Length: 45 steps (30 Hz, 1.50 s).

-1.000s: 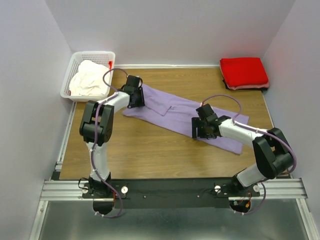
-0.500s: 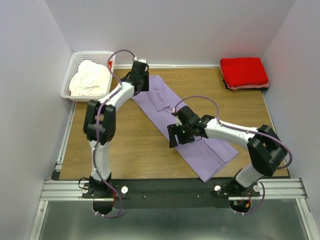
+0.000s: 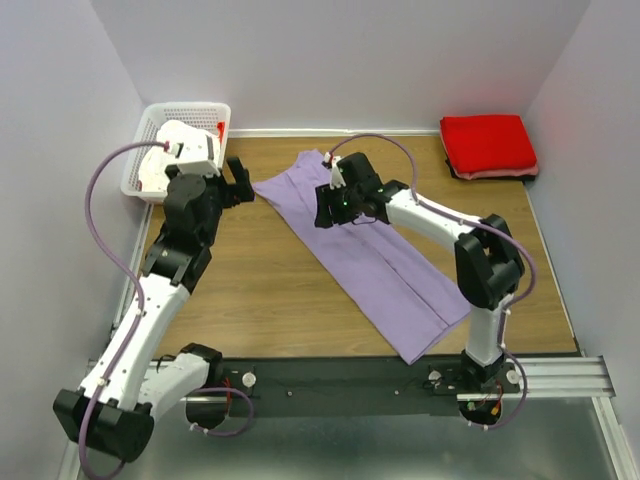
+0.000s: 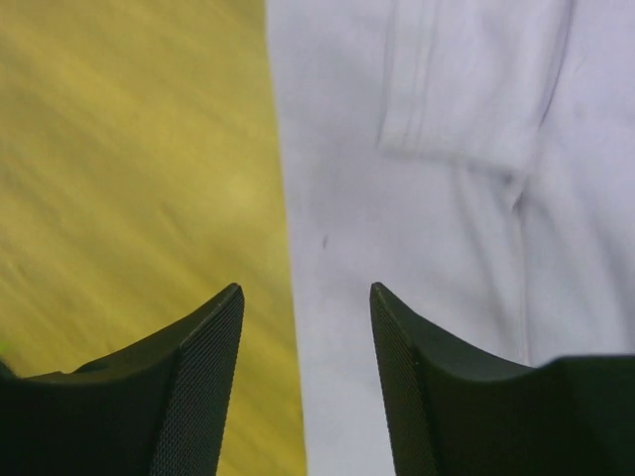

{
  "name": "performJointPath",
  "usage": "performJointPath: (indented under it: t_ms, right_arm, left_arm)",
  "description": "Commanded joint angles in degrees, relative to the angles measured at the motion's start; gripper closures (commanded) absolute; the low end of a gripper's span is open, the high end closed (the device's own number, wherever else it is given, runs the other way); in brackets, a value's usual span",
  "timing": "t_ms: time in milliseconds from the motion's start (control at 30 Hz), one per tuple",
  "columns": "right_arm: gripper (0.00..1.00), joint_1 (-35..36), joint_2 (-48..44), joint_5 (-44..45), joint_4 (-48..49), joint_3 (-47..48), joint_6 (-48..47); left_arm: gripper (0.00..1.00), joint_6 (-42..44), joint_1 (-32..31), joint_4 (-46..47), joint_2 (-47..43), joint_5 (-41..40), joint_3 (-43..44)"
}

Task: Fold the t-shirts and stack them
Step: Fold the tshirt

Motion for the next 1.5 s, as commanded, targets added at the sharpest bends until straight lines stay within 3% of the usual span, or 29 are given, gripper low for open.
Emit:
performJointPath:
  t_ms: [0,300,467,667,867,1000,1167,1367,1467]
  right_arm:
    - [0.41,-1.3,6.6,-3.6,4.5,7.3,-0.3]
    - [0.45,-3.9,21.4,-6.7,9.4,18.3,2.6]
    - [0.45,-6.7,28.3,-8.9,11.6,22.7,5.5]
    - [0.45,-12.3,32.7,-7.2,13.7,25.4,9.4]
    - [0.44,-17.8,35.9,-3.6,15.1,29.8,10.9]
    - [0.41,-20.4,33.5,-1.4,15.2,31.4,7.9]
    - [0.37,-21.0,23.6,1.5,15.0,27.6,2.2]
    - [0.37,-19.8,6.4,2.3,13.5,6.9,1.5]
    - [0.41,-17.5,-2.6,4.5,8.2,-4.2,1.9]
  left_arm:
    - [0.02,-3.3,0.1,-4.5,-7.7,-0.5,-8.4]
    - [0.02,-10.4,0.1,-2.5,-25.9,0.2,-20.6]
    - [0.02,-11.5,0.1,-4.9,-27.5,1.1,-20.4]
    - [0.01,-14.5,0.1,-9.8,-25.6,-3.2,-18.5]
    - [0.02,-11.8,0.1,-7.0,-24.8,3.9,-18.6]
    - [0.02,-10.4,0.1,-2.7,-25.9,11.4,-21.7]
    - [0.02,-10.5,0.1,-1.0,-23.9,13.4,-21.8]
    - [0.02,-7.1,0.1,0.4,-21.0,12.3,-20.4]
    - [0.02,-6.0,0.1,0.3,-19.0,12.7,-19.4]
